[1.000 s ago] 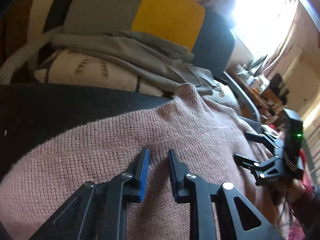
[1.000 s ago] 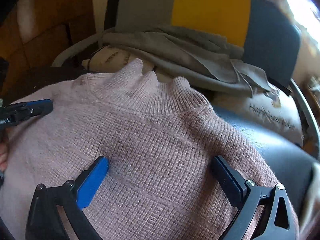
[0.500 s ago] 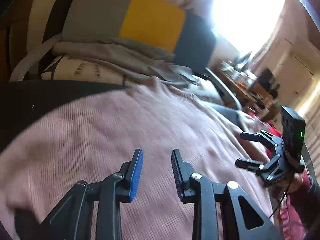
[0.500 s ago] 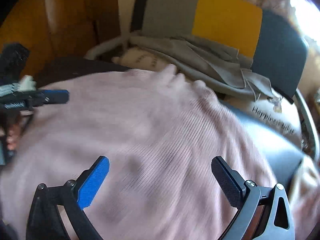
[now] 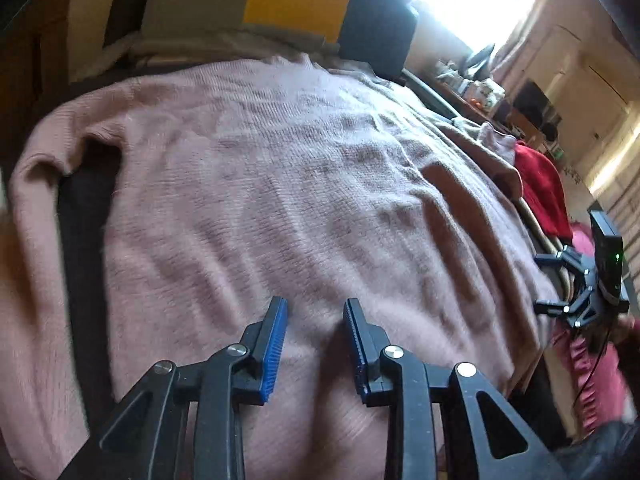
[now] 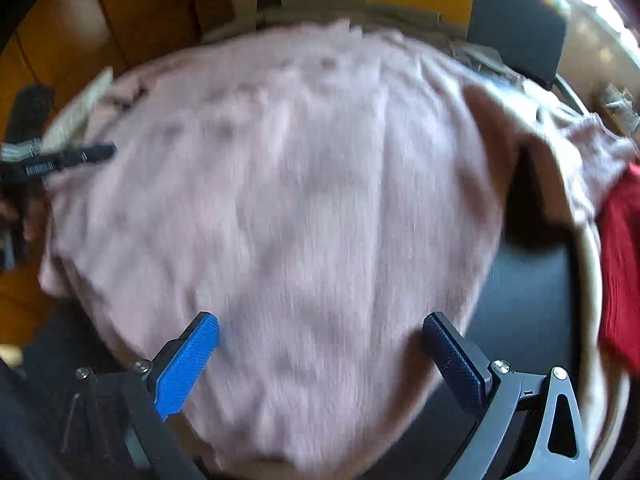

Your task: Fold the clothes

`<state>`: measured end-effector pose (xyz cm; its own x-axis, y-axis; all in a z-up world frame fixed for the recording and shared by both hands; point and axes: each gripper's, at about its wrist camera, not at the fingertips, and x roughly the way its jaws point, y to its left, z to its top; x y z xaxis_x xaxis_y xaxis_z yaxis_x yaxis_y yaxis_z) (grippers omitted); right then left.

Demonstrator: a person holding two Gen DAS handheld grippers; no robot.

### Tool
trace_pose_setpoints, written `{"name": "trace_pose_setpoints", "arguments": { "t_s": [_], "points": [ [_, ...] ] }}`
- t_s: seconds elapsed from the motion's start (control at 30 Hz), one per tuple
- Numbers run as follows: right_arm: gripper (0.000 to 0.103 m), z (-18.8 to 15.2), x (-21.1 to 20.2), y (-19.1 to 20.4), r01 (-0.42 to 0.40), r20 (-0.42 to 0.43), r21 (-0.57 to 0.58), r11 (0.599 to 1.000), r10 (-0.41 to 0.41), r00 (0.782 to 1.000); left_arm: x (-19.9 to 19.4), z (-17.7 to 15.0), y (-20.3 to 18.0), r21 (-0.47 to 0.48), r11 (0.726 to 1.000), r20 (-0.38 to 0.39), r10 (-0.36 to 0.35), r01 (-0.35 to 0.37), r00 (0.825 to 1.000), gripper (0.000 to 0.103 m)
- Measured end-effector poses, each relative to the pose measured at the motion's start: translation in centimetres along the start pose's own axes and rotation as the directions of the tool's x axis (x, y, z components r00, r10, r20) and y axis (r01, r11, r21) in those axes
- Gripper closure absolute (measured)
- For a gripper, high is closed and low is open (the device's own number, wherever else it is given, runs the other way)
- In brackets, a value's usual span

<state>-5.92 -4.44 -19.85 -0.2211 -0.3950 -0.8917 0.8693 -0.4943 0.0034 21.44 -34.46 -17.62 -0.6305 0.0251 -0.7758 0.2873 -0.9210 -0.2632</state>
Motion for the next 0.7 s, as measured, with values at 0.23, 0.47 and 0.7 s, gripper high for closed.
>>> {"name": "trace_pose_setpoints", "arguments": {
  "t_s": [0.23, 0.47, 0.7],
  "points": [
    [0.0, -3.5, -1.1, -3.7, 0.007, 0.068, -0.004, 1.0, -0.006, 0.998, -1.0, -1.4, 0.1, 0.168, 0.981, 0.02, 0.1, -0.102, 0.995, 0.074],
    [0.0, -3.5, -1.8, -3.7, 0.057, 0.073, 0.021, 0.998, -0.058, 0.996, -3.5, -1.6, -2.5, 0.128, 0.973, 0.06, 0.184, -0.191, 0.981, 0.074],
    [0.0, -0.4, -4.0, -5.2, 0.052, 0.065, 0.204, 0.978, -0.067, 0.996, -2.6, -3.4, -5.0, 0.138, 0.979, 0.051, 0.147, -0.152, 0.988, 0.072]
  ]
}}
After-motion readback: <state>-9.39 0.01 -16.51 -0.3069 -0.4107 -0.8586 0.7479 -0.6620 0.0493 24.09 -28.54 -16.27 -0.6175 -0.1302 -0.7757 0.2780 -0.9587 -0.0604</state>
